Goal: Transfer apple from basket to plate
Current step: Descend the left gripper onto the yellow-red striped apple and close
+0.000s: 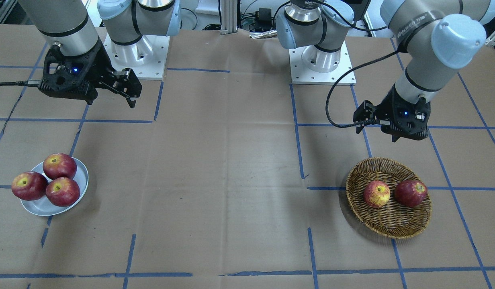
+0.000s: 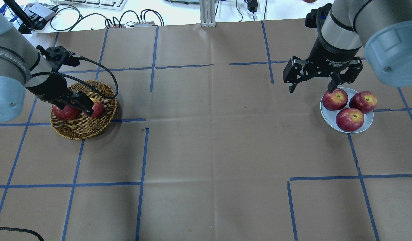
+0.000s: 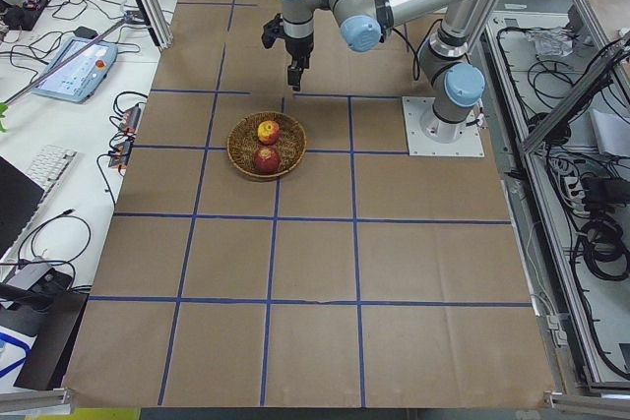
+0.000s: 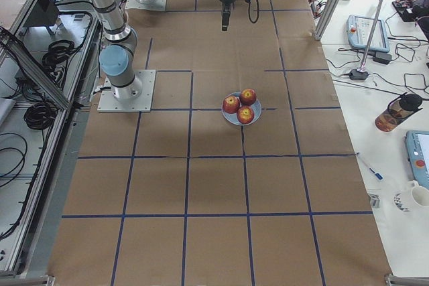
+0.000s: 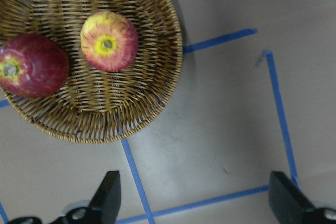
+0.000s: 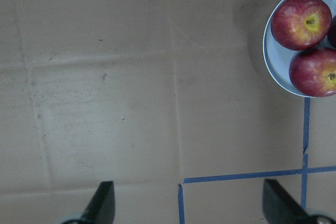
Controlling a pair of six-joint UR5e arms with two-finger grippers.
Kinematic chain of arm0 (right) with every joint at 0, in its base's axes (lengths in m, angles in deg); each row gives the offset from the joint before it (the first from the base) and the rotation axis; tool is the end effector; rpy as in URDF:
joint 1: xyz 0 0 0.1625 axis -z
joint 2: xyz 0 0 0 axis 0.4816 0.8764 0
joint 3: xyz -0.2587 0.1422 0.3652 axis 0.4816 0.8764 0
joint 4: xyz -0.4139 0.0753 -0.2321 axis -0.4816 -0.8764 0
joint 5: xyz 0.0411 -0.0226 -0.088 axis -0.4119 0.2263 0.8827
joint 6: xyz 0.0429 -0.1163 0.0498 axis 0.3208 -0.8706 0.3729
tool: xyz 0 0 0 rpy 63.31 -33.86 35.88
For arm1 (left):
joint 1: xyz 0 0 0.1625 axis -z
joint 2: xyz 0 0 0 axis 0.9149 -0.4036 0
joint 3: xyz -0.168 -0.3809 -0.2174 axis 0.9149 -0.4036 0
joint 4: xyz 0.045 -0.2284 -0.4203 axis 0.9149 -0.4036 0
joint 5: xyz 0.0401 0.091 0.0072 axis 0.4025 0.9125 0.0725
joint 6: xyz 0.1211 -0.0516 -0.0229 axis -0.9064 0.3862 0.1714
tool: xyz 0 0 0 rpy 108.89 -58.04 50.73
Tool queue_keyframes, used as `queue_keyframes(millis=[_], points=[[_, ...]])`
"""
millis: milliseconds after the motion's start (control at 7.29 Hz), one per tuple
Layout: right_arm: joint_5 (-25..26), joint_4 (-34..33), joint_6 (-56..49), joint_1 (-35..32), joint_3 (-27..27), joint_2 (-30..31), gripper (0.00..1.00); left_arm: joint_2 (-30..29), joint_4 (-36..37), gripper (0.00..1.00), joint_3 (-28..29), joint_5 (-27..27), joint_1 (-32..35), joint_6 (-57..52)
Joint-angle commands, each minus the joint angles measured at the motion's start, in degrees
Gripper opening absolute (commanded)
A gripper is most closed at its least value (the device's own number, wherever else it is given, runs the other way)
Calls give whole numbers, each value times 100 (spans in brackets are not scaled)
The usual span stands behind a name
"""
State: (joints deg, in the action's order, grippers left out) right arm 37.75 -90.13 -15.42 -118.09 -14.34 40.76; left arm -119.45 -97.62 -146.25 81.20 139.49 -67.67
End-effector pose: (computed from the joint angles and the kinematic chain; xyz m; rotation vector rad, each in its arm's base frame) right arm 0.1260 -0.5436 0.4654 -0.1158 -3.1338 -0.0404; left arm 0.0330 -0.5648 0.3410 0.4388 3.0870 -0.0081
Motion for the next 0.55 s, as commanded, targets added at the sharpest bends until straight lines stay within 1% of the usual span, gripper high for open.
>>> queue_keyframes(millis=[0, 137, 411], points=[[-9, 0, -2, 0, 4, 4, 100, -854, 1180, 99, -32, 31, -122, -469], [0, 0, 7, 0, -5, 4, 100, -1250, 1279, 99, 161, -4, -227, -471], [0, 0, -2, 0, -5, 4, 100, -1796, 1280, 99, 565, -22, -255, -383]])
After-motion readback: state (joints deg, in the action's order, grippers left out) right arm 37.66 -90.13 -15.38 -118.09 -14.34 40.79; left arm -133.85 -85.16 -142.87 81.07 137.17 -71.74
